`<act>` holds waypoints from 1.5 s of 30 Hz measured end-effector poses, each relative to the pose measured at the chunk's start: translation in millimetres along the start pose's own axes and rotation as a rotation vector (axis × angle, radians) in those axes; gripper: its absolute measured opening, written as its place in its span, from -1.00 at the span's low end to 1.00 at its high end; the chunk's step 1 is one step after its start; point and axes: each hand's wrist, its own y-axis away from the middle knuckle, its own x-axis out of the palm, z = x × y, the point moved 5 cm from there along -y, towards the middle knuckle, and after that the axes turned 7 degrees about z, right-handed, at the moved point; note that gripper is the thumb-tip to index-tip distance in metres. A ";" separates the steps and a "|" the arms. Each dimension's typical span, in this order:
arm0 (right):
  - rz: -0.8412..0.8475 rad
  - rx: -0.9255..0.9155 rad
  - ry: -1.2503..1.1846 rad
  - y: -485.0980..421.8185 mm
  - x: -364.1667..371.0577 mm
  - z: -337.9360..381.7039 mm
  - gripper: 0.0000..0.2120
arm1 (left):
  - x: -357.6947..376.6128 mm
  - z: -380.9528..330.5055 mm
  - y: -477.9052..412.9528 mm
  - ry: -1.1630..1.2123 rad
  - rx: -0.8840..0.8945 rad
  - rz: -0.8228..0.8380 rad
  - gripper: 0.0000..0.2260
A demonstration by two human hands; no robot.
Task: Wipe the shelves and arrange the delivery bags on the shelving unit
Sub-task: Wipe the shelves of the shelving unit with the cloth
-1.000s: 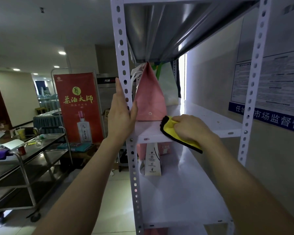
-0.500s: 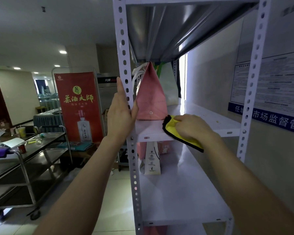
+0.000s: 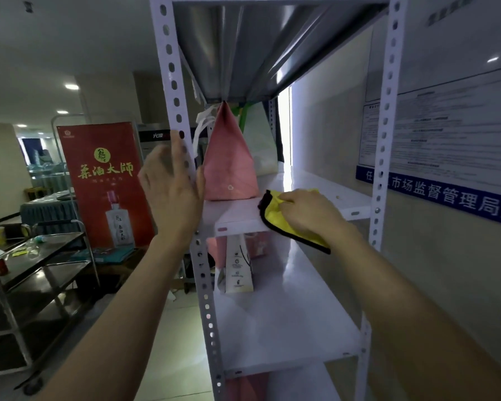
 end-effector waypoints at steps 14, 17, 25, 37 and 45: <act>0.161 0.292 0.170 -66.1 -31.3 -76.5 -0.43 | 82.7 -64.9 13.0 0.125 0.272 0.489 -0.75; 0.239 0.311 0.160 -108.3 -25.2 -82.9 -0.29 | 89.2 -62.0 19.4 0.134 0.257 0.506 -0.75; 0.451 0.222 0.212 -285.5 31.8 -111.8 -0.10 | 86.8 -63.2 20.8 0.139 0.244 0.528 -0.74; 0.273 -0.027 0.201 -75.7 -4.0 -32.7 -0.49 | 85.0 -63.1 21.2 0.143 0.209 0.584 -0.69; 0.274 0.160 0.220 -61.4 -37.6 -77.3 -0.50 | 82.1 -62.9 19.4 0.179 0.215 0.549 -0.79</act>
